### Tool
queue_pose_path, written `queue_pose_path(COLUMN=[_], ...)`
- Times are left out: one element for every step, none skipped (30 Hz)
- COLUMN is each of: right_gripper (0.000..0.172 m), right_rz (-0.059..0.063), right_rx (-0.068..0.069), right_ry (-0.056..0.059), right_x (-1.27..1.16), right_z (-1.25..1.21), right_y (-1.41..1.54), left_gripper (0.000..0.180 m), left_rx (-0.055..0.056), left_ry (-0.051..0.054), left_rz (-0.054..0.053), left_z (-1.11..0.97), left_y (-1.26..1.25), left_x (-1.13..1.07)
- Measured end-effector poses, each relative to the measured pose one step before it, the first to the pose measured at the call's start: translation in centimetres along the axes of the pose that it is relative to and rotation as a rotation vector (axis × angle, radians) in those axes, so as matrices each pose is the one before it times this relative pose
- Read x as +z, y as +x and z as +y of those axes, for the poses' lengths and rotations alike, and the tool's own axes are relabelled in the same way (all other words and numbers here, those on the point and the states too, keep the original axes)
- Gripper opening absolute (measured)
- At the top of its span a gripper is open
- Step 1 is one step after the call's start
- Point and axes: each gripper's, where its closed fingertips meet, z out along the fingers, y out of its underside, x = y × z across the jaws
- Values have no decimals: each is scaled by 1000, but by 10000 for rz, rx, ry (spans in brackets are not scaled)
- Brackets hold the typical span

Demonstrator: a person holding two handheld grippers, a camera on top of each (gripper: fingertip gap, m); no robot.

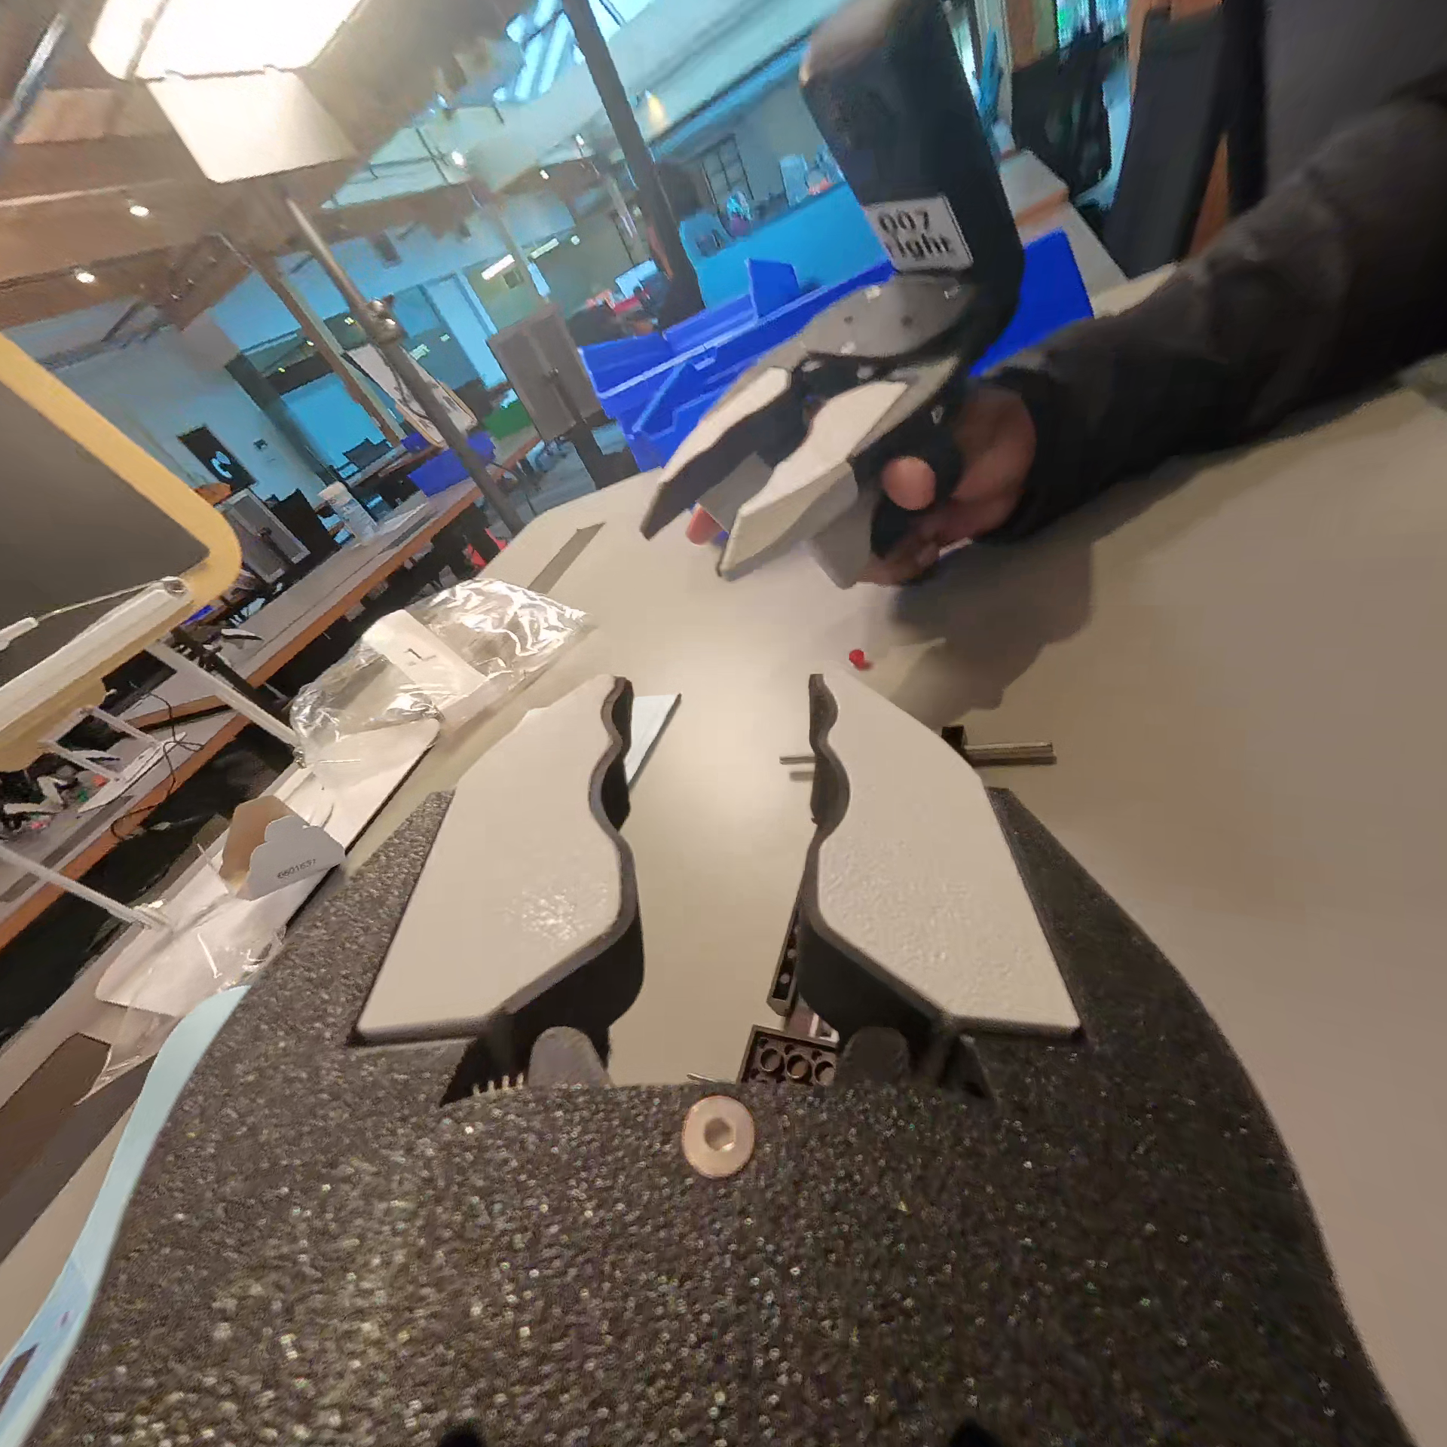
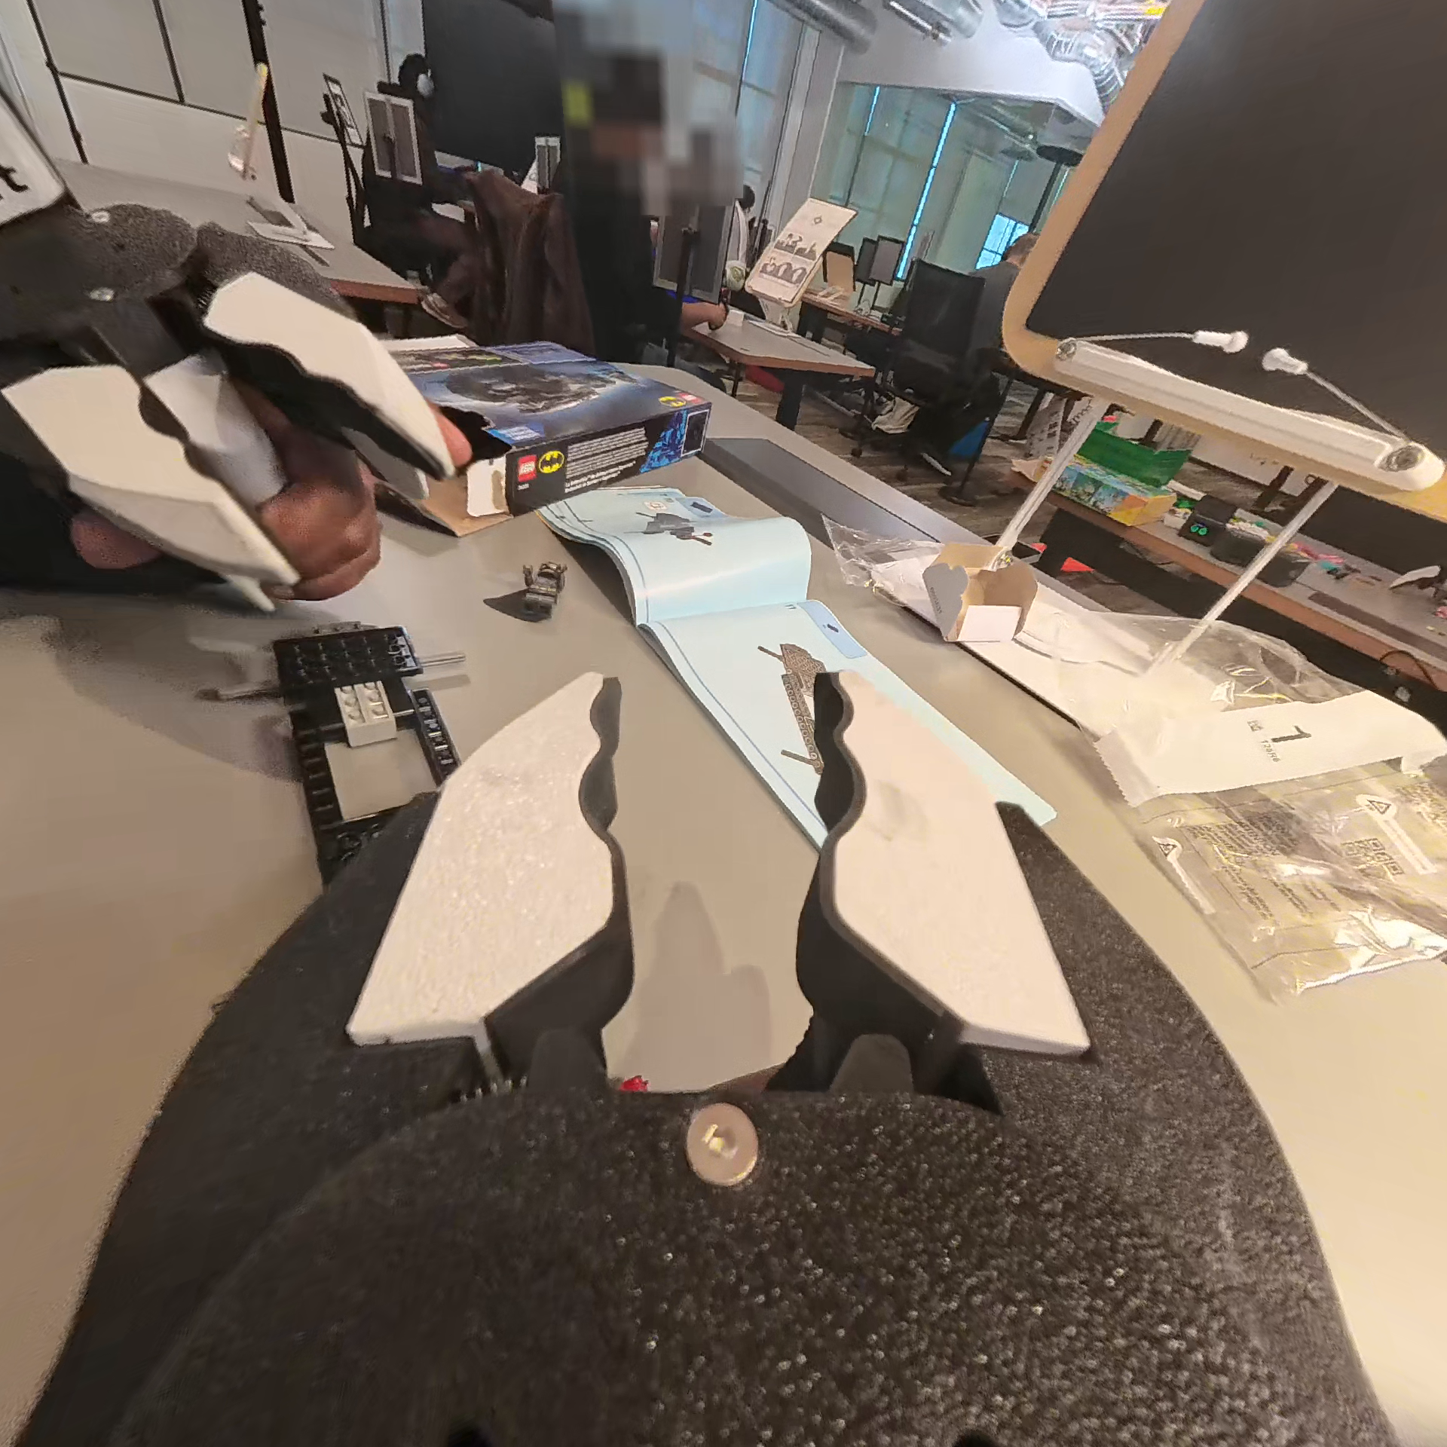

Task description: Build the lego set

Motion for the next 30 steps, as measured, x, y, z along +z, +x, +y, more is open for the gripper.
queue_pose_path(right_gripper=[48,48,48,48,48,48,48,48,48,48,48,48,48,48,48,48,48,48,48,48,48,48,48,48,48,48,48,48,48,48], right_rz=[-7,-1,3,7,5,-21,-46,-50,-58,-69,-65,-47,-25,-12,-19,-20,6,21,8,1,25,43,36,27,32,35,26,39,59,55], right_rx=[-85,-84,-82,-70,-40,-5,18,17,1,-16,-27,-34,-34,-31,-31,-38,-41,-30,-16,-6,4,13,16,19,25,32,39,45,52,55], right_ry=[-27,-56,-56,-43,-25,-12,-16,-31,-48,-50,-39,-20,-9,-10,-16,-40,-62,-47,-25,-30,-37,-22,-15,-36,-48,-35,-26,-35,-43,-46], right_x=[14,6,14,2,-14,-17,0,29,61,57,49,39,5,11,18,14,34,14,3,2,3,0,0,18,33,31,29,11,4,2], right_z=[25,65,61,32,16,9,45,75,134,88,39,24,5,8,25,52,81,63,32,43,56,29,14,45,62,48,33,48,56,60], right_y=[-75,-43,-3,22,52,30,-10,-37,-64,-97,-100,-95,-68,-41,-49,-50,-23,10,-4,1,37,62,64,49,70,74,78,96,150,142], left_gripper=[45,47,47,47,47,47,47,47,47,48,48,49,49,49,49,48,48,48,48,48,48,48,48,48,48,48,48,48,48,48], left_rx=[105,-35,-105,-112,-93,-90,-54,76,203,238,193,79,-38,-97,-83,-45,-30,-38,-49,-33,-2,24,34,63,132,211,248,219,171,162], left_ry=[-220,-182,-124,-80,-30,-19,-71,-85,-80,-120,-109,-26,42,44,43,9,-34,-30,-16,16,37,14,-15,-56,-105,-130,-115,-115,-127,-130], left_rz=[140,159,177,123,48,47,-70,-179,-187,-166,-141,-14,61,38,32,-12,-33,-12,-3,3,-31,-53,-21,-2,-4,-42,-25,37,86,148], left_z=[327,350,291,210,117,66,78,53,19,68,77,10,-40,8,54,111,164,144,104,29,-30,-39,-16,29,75,96,42,10,-39,-83], left_y=[354,291,245,110,-3,-10,-159,-243,-182,-115,-72,70,133,69,51,-20,-88,-77,-81,-68,-98,-104,-44,23,64,55,106,168,236,313], left_x=[216,196,155,94,44,7,17,10,8,36,56,59,58,55,58,48,41,6,-35,-61,-82,-60,-22,5,34,29,28,15,13,3])
